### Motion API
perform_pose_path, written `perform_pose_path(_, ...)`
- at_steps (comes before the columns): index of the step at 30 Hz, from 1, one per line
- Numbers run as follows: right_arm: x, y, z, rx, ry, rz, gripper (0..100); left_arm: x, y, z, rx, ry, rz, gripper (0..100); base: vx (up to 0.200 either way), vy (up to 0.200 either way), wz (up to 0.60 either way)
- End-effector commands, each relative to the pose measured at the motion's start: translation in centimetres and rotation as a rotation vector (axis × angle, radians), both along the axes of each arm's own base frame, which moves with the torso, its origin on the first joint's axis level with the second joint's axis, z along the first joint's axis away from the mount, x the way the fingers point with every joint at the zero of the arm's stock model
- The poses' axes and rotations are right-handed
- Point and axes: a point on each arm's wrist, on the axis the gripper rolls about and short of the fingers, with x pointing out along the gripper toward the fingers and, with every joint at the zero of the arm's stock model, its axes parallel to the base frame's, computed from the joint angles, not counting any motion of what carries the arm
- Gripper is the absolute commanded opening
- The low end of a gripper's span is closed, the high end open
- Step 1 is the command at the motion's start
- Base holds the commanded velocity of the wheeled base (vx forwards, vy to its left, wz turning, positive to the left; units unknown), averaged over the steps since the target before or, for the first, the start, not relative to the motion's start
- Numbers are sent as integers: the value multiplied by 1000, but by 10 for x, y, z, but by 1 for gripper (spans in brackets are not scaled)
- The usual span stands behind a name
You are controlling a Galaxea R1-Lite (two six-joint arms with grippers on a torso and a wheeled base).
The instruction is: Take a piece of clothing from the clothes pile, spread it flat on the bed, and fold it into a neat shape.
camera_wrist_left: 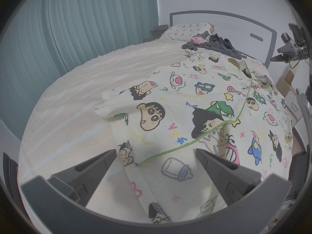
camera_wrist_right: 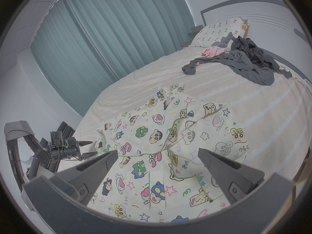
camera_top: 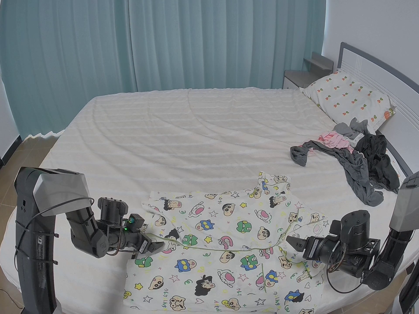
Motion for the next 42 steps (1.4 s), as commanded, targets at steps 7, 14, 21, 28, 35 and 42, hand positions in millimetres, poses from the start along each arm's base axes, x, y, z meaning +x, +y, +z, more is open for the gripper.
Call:
perform_pose_path(7,0,0,0,0,2,2,100,1,-3,-5,23,2,13,0,0,0,0)
perform_pose_path(14,0,0,0,0,1,2,100,0,1,-4,42,0,40,0,0,0,0)
perform_pose_path(21,0,0,1,2,-2,2,100,-6,4,-1,63,8,55,0,0,0,0)
perform_pose_path(28,-1,0,0,0,1,4,100,-18,13,9,94,8,45,0,0,0,0)
perform_pose_path(35,-1,1,1,1,-1,8,100,-29,16,17,100,19,46,0,0,0,0)
perform_pose_path(42,-2,1,1,1,-1,10,100,-24,13,11,124,-10,67,0,0,0,0)
